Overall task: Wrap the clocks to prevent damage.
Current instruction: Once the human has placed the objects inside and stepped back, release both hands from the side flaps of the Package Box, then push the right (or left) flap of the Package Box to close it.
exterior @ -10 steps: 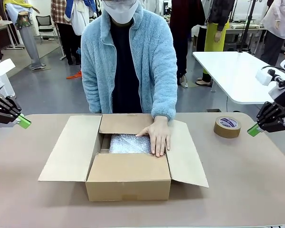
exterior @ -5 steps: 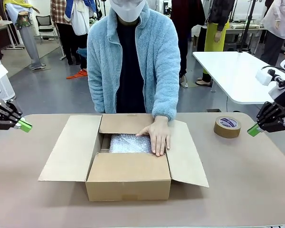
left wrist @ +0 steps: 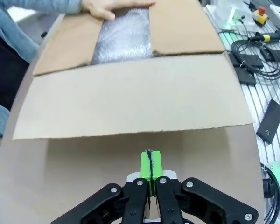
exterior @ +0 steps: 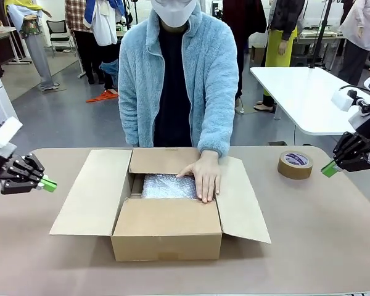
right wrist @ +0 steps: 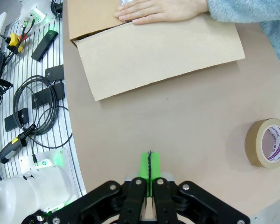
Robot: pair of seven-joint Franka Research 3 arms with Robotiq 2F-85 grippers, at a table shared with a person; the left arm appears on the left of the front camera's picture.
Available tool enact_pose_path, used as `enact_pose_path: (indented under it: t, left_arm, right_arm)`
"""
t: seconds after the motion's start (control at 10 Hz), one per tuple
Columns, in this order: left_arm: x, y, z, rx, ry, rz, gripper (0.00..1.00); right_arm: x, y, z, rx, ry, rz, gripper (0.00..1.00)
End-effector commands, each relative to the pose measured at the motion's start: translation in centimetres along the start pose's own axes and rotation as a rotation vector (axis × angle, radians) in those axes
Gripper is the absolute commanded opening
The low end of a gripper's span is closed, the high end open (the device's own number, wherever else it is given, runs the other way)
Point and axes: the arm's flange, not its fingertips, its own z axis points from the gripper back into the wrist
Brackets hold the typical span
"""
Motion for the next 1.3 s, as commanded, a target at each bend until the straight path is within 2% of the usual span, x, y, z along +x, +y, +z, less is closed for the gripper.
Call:
enact_pose_path:
  t: [0.0, 0.1, 0.2, 1.2]
  left_arm:
    - [-0.5, -1.6, -2.4, -0.023, 0.05, 0.028, 0.0]
    - [-0.1, -1.5, -2.8, -0.083, 0.096, 0.041, 0.0]
    - [-0.4, 0.2, -1.1, -0.017, 0.026, 0.012, 0.0]
    - [-0.4, 0.2, -1.1, -0.017, 0.026, 0.012, 0.0]
  right_arm:
    - [0.0, 0.0, -0.1, -0.006, -0.007, 0.003, 0.01]
    - [0.0, 0.0, -0.1, -0.006, -0.007, 0.003, 0.01]
    - [0.0, 0.0, -0.1, -0.006, -0.007, 0.003, 0.01]
    - [0.0, 0.0, -0.1, -0.006, -0.007, 0.003, 0.01]
